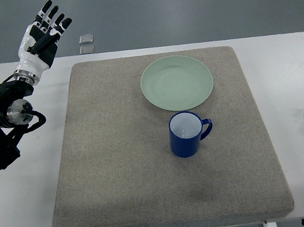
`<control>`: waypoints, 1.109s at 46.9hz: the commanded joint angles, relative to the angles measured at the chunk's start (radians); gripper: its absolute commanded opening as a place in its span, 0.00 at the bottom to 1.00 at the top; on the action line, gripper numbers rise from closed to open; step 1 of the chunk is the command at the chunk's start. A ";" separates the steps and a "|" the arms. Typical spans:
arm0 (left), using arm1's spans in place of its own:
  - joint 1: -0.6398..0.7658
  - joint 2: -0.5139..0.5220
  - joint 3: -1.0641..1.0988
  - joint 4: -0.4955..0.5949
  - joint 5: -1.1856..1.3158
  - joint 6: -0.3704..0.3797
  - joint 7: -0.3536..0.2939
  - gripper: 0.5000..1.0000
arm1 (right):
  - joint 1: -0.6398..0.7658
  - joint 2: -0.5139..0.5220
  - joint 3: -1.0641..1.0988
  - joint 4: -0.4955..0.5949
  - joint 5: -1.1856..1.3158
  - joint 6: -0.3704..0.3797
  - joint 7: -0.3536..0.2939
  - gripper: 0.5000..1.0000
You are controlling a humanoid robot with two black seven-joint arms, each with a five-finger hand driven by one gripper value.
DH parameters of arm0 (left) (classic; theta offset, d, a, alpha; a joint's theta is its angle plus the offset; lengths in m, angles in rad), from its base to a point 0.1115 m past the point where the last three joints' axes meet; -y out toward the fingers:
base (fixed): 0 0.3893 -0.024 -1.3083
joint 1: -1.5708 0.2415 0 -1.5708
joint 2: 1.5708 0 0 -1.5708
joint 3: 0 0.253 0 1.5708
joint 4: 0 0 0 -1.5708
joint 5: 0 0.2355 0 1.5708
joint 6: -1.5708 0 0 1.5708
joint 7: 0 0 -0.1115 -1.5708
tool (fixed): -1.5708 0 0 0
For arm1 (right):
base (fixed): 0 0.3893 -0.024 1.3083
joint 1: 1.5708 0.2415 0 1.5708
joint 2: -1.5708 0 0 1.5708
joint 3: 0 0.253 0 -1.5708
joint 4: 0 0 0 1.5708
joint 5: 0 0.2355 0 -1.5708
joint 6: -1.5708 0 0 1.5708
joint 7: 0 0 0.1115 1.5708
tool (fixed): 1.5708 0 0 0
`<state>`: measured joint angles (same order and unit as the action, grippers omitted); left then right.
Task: Place cup left of plate with left hand
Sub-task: 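Raise the left hand and begin swinging it toward the pad, then reach the left hand forward to the blue mug beside the plate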
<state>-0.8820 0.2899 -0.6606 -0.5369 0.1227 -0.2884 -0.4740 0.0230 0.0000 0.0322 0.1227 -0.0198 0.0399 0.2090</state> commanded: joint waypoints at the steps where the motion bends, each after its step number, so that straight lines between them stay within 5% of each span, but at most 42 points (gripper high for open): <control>1: 0.000 0.000 -0.001 0.000 0.000 0.000 -0.002 0.99 | 0.000 0.000 0.000 0.000 0.001 0.000 0.000 0.86; 27: 0.008 0.008 0.036 -0.017 0.028 -0.018 -0.008 0.99 | 0.000 0.000 0.000 0.000 0.001 0.000 0.000 0.86; 52: 0.029 0.256 0.294 -0.298 0.311 -0.264 -0.009 0.99 | 0.000 0.000 0.000 0.000 0.000 0.000 0.000 0.86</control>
<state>-0.8556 0.5414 -0.3656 -0.8297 0.3555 -0.5401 -0.4815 0.0230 0.0000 0.0322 0.1227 -0.0200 0.0399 0.2088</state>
